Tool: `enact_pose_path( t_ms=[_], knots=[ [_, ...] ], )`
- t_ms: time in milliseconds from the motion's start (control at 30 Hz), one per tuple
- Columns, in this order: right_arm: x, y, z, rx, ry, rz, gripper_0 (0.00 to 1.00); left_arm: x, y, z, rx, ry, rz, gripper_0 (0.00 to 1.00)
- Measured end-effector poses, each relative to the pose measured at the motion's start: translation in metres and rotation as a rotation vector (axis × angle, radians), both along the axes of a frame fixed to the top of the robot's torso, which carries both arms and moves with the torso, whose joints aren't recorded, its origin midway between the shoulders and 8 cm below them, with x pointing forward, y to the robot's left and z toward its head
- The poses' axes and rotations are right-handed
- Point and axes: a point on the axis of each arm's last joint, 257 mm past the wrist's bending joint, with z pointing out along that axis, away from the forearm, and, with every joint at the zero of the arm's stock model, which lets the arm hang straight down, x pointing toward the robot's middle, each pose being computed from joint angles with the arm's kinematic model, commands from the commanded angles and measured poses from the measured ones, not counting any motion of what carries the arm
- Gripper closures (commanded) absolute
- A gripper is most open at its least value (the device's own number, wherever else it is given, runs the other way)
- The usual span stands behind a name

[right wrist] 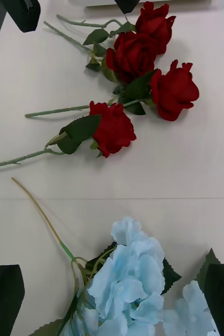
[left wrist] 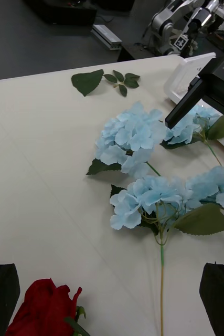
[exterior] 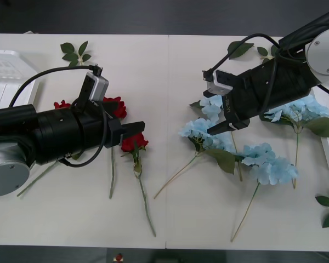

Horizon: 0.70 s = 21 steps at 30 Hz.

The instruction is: Put the red flowers into the right box and the blue flowers into the left box

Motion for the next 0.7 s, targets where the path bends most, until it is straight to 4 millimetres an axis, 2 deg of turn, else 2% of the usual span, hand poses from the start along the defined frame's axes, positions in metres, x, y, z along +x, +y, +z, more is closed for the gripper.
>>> enact_pose_path(
  t_ms=[67, 133, 200, 333, 400, 567, 667, 700],
  knots=[
    [-0.004, -0.002, -0.009, -0.005, 0.019, -0.001, 0.00, 0.000, 0.000, -0.001, 0.000, 0.002, 0.001, 0.00],
    [-0.014, -0.007, -0.027, -0.021, 0.060, -0.002, 0.00, -0.004, 0.003, -0.014, 0.004, 0.030, 0.007, 0.00],
    [-0.019, -0.013, -0.036, -0.035, 0.088, -0.002, 0.00, -0.007, 0.008, -0.026, 0.009, 0.056, 0.017, 0.00],
    [-0.024, -0.018, -0.023, -0.038, 0.138, 0.007, 0.00, -0.007, 0.017, -0.036, 0.049, 0.089, 0.032, 0.01],
    [-0.026, -0.026, -0.011, -0.052, 0.233, -0.058, 0.00, 0.000, 0.029, -0.034, 0.087, 0.108, 0.055, 0.01],
    [-0.010, -0.049, 0.017, -0.031, 0.556, -0.494, 0.00, 0.023, 0.086, -0.006, 0.177, 0.184, 0.165, 0.00],
    [-0.001, -0.070, 0.025, -0.022, 0.639, -0.658, 0.00, 0.037, 0.132, 0.008, 0.201, 0.240, 0.260, 0.00],
    [0.002, -0.084, 0.023, -0.028, 0.694, -0.773, 0.00, 0.044, 0.153, 0.008, 0.202, 0.267, 0.304, 0.00]
  ],
)
